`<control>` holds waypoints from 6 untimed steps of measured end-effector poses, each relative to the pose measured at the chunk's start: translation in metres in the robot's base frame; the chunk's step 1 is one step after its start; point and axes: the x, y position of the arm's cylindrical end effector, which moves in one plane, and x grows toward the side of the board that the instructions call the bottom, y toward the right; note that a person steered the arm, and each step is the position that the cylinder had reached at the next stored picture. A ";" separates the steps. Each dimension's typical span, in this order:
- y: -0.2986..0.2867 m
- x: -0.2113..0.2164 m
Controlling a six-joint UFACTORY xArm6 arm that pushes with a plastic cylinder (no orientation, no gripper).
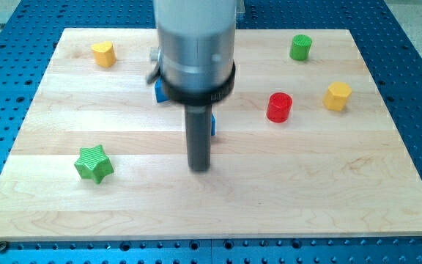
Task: Move the green star to the left of the blue cube
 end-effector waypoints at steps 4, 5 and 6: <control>-0.132 -0.035; -0.186 0.002; -0.178 -0.033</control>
